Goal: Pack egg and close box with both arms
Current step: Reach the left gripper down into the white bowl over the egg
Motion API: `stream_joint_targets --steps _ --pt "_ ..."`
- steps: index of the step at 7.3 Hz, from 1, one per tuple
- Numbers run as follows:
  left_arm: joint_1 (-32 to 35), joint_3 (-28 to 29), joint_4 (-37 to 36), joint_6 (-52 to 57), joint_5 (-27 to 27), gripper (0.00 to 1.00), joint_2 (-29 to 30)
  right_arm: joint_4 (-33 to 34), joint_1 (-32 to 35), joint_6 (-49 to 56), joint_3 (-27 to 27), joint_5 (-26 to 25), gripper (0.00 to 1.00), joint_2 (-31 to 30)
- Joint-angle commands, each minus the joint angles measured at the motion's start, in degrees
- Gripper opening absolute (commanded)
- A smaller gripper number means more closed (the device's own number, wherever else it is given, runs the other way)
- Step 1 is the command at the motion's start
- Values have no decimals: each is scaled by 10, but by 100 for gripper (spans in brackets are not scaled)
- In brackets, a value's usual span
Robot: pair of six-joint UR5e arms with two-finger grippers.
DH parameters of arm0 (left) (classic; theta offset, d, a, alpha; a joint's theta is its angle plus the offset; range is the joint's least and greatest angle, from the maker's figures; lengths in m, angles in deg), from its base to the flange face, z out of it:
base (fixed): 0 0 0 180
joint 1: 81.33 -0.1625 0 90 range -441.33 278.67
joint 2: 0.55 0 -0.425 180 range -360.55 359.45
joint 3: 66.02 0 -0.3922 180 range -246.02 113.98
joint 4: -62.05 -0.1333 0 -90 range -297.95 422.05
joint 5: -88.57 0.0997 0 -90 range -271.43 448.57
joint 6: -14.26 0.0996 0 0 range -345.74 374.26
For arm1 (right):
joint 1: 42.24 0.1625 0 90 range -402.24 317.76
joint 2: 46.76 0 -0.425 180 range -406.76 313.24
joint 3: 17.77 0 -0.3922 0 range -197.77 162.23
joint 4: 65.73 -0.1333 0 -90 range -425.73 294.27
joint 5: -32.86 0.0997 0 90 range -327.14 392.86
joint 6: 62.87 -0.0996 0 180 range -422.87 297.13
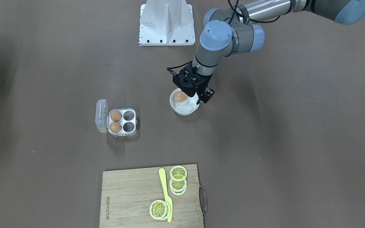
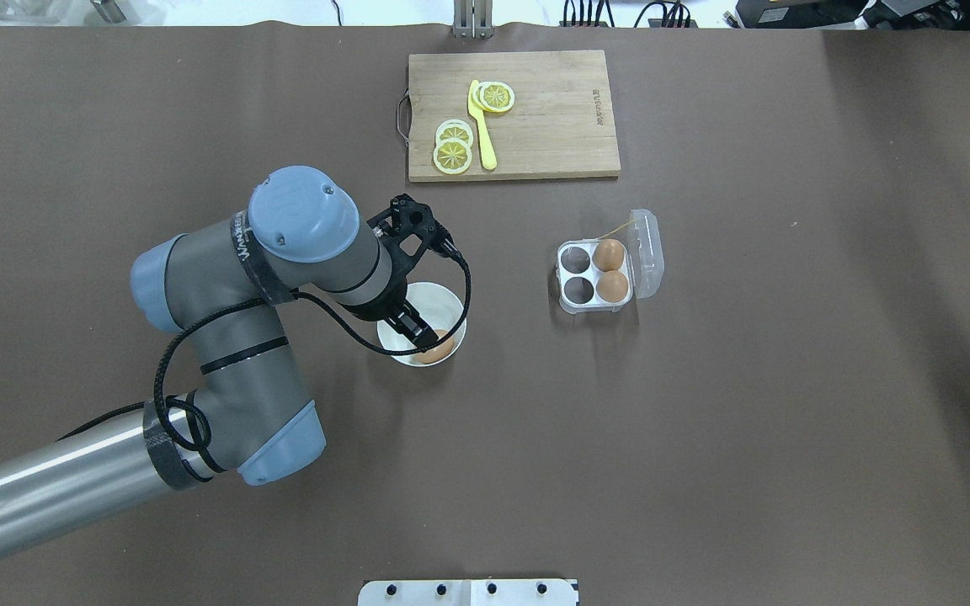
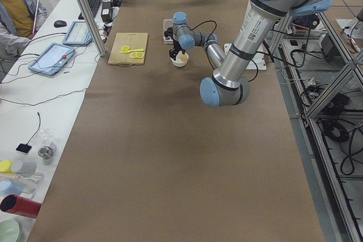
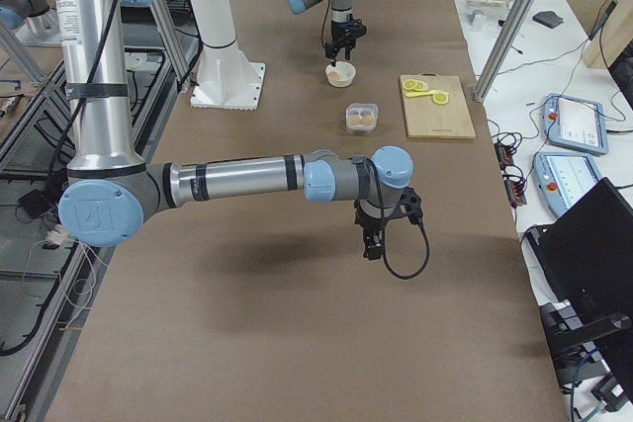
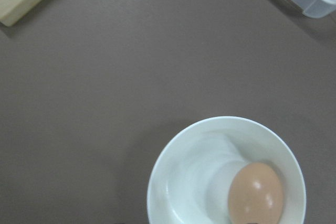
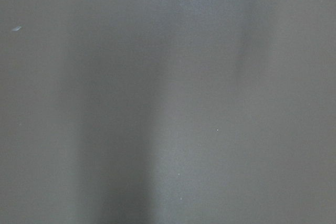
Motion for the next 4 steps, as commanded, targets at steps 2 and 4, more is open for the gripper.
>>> stream_joint_targets --steps 2,4 --pt "-20 5 2 -25 2 77 3 0 0 -1 1 2 100 0" --pt "-19 10 3 -18 2 72 2 0 0 0 0 1 100 -5"
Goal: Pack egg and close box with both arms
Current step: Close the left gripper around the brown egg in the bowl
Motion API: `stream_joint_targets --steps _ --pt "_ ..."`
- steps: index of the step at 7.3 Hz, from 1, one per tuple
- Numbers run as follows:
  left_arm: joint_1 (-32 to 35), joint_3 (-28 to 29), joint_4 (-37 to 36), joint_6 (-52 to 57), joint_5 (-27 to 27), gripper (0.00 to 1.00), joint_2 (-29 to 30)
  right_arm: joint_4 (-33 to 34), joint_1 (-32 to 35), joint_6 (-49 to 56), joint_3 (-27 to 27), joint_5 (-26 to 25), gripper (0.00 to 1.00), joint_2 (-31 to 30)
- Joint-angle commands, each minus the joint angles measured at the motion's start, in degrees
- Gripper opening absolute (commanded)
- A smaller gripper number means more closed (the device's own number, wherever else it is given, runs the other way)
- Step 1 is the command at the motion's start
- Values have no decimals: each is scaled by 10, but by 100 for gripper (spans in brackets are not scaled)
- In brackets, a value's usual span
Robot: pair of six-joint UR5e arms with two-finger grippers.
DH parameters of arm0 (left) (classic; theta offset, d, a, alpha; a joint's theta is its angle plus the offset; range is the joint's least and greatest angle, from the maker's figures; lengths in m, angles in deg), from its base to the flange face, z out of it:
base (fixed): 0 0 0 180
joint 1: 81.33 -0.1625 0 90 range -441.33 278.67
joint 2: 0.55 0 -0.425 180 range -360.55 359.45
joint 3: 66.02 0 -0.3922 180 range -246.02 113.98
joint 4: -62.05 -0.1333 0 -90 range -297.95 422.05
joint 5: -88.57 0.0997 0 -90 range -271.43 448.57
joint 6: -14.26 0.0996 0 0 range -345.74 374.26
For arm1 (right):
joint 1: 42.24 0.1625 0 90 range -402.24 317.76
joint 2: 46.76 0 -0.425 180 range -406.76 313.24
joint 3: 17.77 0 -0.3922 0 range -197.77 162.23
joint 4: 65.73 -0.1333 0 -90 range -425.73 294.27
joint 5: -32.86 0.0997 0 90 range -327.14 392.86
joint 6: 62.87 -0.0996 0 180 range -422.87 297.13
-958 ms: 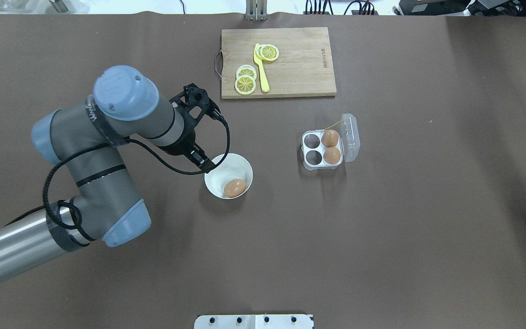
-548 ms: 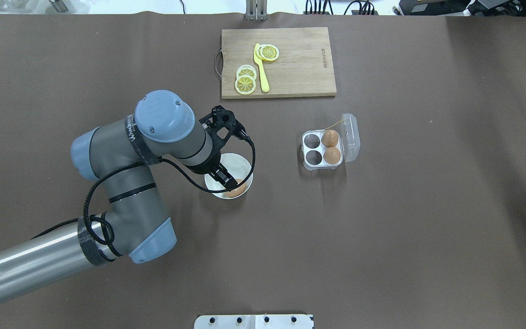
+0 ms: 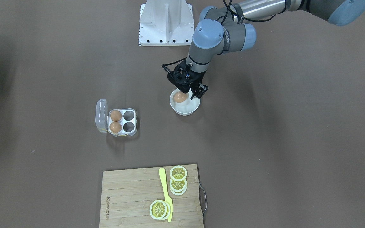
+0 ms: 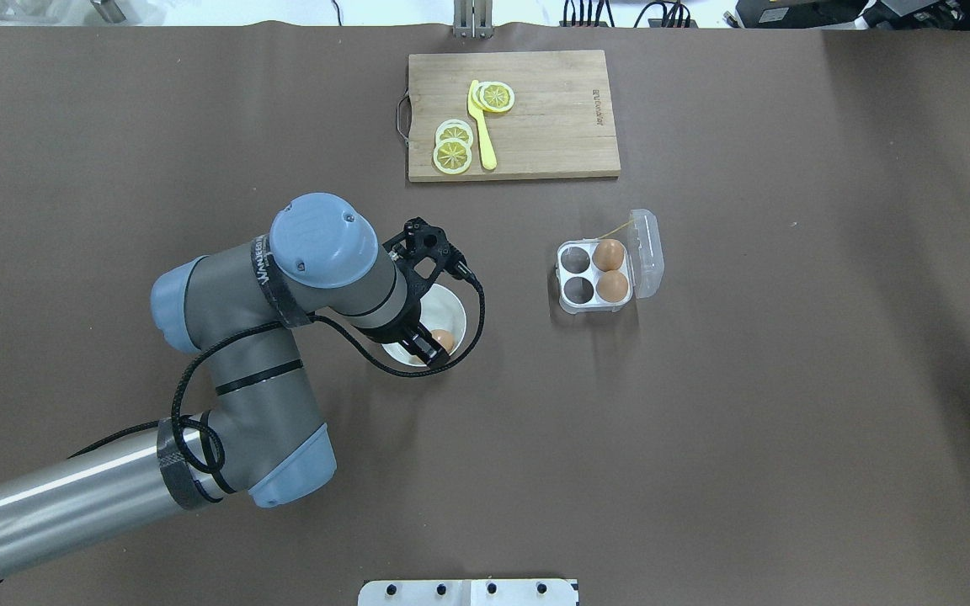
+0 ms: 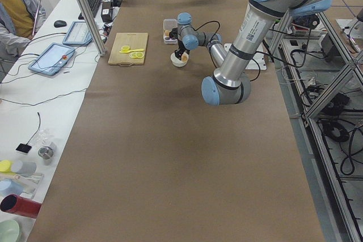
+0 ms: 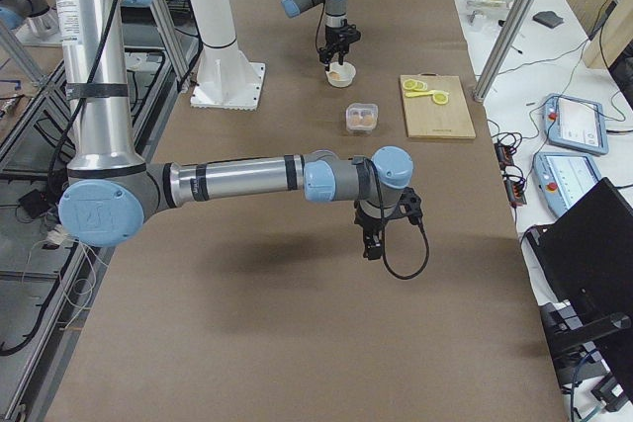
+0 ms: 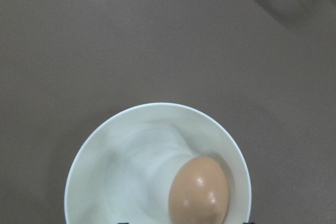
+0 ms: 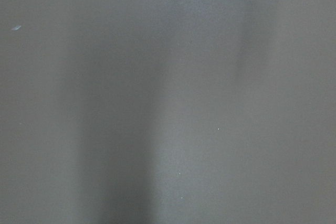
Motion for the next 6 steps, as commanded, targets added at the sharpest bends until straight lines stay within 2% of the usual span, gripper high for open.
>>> stream_joint_targets --steps 1,3,6 --pt "-1 4 0 -2 0 68 2 0 0 1 -1 -1 100 -4" --pt "1 1 0 -3 0 59 2 0 0 1 -1 -1 100 -5" --pt "0 6 8 -5 1 59 4 0 0 1 -1 -1 100 -6"
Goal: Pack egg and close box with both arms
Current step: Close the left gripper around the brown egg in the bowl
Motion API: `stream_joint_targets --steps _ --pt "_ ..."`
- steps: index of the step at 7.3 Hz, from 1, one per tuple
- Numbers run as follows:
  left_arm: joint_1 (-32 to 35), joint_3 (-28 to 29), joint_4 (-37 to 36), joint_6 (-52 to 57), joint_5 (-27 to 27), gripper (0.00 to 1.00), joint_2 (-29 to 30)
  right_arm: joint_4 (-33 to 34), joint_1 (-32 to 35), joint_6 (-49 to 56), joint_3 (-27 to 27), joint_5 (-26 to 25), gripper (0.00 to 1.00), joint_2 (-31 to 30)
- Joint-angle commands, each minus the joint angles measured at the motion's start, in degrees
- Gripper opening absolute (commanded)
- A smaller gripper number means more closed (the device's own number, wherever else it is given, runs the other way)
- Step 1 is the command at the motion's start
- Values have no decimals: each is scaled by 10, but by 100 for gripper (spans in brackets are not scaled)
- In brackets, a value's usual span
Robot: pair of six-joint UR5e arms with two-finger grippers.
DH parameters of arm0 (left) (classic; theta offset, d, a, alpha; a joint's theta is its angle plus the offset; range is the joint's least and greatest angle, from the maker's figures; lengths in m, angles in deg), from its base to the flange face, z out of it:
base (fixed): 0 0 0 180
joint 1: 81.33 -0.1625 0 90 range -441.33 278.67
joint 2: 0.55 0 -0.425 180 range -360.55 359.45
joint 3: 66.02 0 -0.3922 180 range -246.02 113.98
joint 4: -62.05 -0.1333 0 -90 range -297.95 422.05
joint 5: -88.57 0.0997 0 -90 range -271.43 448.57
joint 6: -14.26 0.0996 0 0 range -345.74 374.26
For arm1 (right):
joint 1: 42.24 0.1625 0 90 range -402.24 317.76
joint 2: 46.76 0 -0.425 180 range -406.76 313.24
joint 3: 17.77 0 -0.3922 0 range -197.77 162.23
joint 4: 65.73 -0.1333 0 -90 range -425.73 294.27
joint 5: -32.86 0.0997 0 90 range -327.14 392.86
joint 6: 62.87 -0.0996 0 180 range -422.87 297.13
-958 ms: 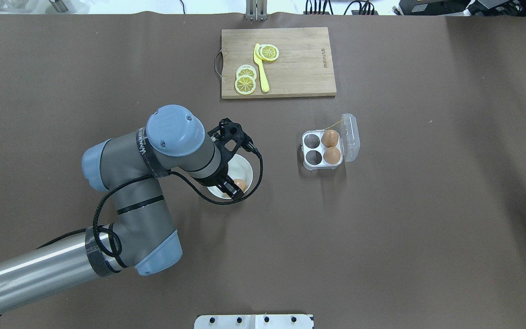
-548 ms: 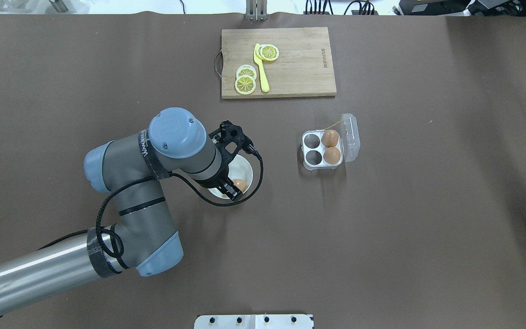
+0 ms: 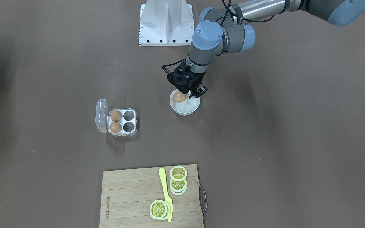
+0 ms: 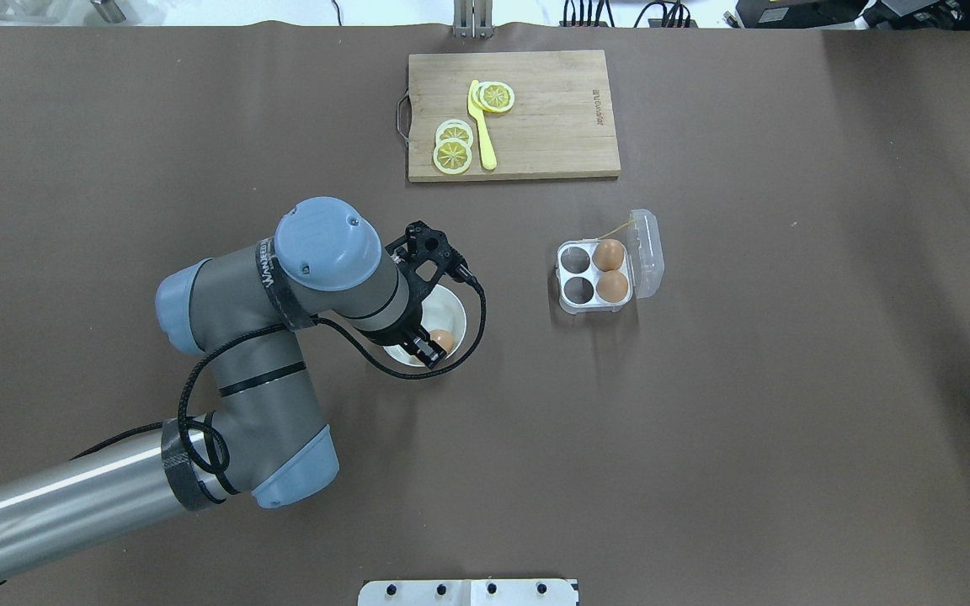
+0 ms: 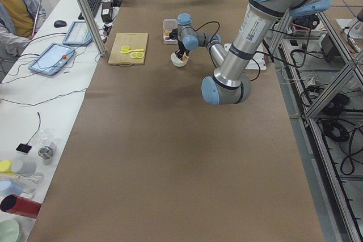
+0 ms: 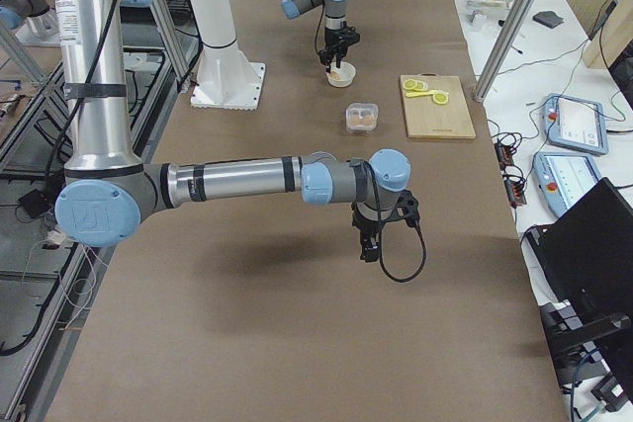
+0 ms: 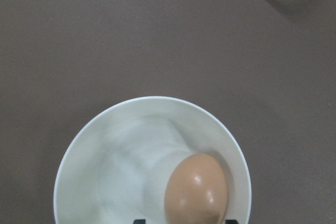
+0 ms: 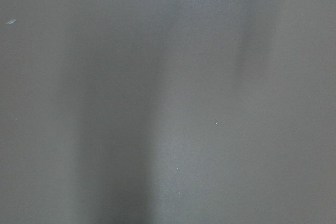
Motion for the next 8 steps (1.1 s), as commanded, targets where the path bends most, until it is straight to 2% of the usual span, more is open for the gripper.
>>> stream_joint_targets --steps 1,3,5,8 --pt "0 7 7 -1 1 59 6 0 0 0 1 0 100 -1" --pt "0 23 7 0 2 59 20 0 0 0 1 4 100 -2" --pt "0 23 10 0 29 55 20 0 0 0 1 10 100 -2" --pt "-1 26 10 -4 29 54 20 0 0 0 2 12 100 -2"
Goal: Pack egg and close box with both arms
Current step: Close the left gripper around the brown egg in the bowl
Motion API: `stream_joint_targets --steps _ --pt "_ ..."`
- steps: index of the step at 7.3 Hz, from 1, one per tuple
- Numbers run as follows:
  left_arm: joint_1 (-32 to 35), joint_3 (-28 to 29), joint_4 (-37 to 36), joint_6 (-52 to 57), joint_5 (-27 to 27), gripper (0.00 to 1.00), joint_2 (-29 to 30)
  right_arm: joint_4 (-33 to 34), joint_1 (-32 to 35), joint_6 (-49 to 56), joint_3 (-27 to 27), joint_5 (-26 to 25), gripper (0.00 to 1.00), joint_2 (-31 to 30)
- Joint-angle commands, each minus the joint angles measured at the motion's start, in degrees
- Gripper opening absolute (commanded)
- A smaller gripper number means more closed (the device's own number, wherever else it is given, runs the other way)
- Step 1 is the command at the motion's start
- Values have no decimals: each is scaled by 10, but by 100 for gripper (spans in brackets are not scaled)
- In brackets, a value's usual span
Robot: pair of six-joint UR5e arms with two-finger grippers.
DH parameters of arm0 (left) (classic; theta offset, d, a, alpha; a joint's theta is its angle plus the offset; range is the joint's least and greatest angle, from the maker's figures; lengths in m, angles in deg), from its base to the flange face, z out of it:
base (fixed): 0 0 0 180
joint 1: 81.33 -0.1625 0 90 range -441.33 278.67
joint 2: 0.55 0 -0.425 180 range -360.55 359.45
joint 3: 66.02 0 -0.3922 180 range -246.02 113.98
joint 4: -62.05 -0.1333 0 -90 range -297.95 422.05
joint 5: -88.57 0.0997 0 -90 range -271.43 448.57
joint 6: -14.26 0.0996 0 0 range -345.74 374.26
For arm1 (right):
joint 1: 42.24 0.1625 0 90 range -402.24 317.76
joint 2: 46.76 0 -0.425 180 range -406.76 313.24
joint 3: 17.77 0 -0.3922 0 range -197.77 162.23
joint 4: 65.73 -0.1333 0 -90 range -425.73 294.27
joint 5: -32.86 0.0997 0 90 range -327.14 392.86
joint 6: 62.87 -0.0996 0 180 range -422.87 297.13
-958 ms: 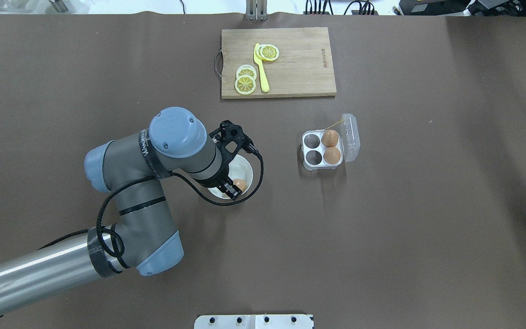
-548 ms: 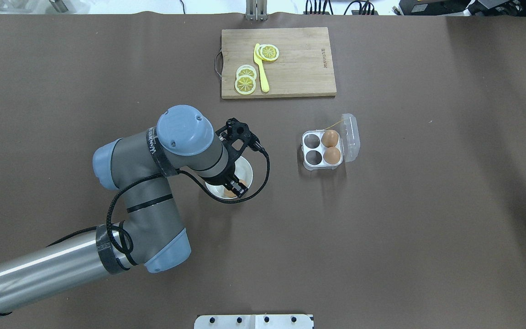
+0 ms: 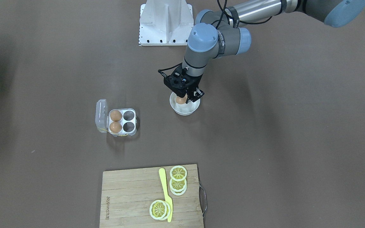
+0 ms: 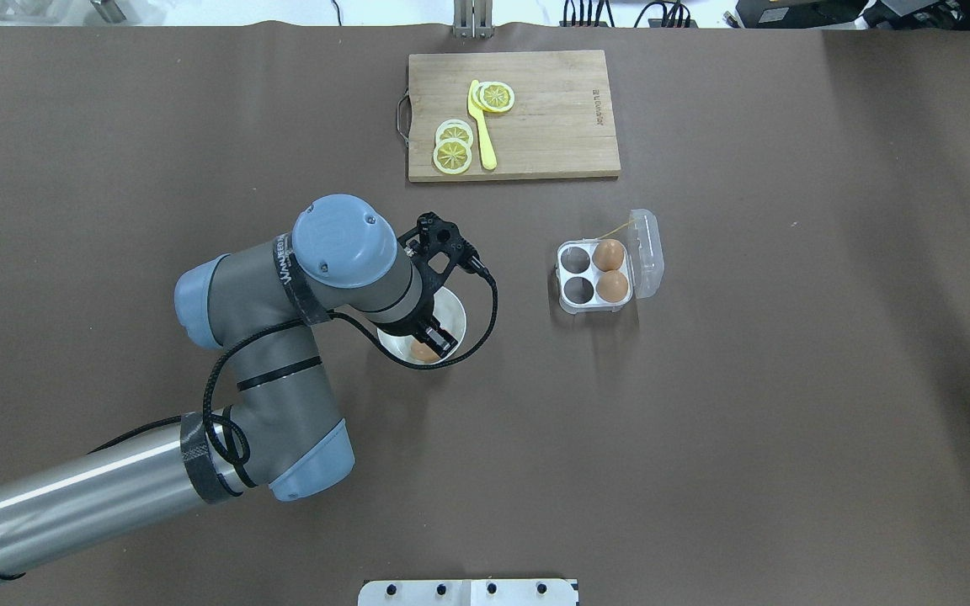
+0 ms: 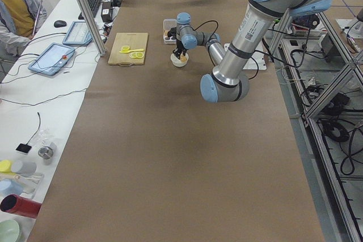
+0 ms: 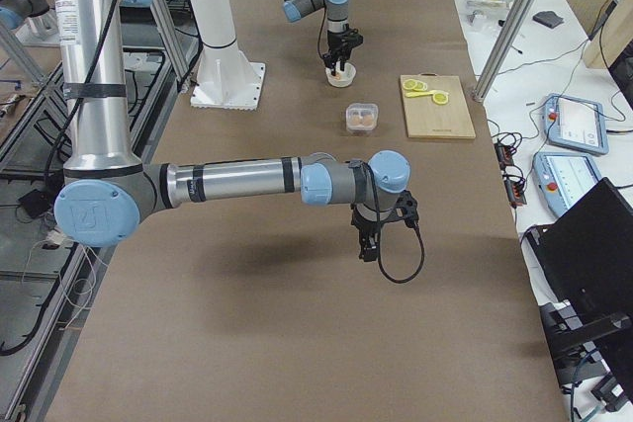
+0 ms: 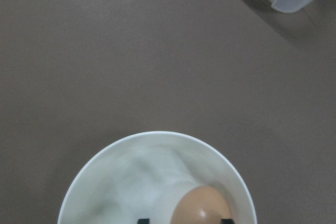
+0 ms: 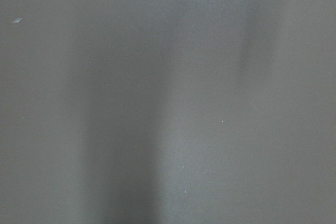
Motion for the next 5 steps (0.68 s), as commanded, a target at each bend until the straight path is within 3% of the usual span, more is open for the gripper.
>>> stream_joint_targets --steps 1,5 --pt "-9 0 3 -27 0 54 1 0 0 0 1 1 100 0" --pt "-14 14 19 -39 1 55 -3 0 0 -1 2 1 100 -1"
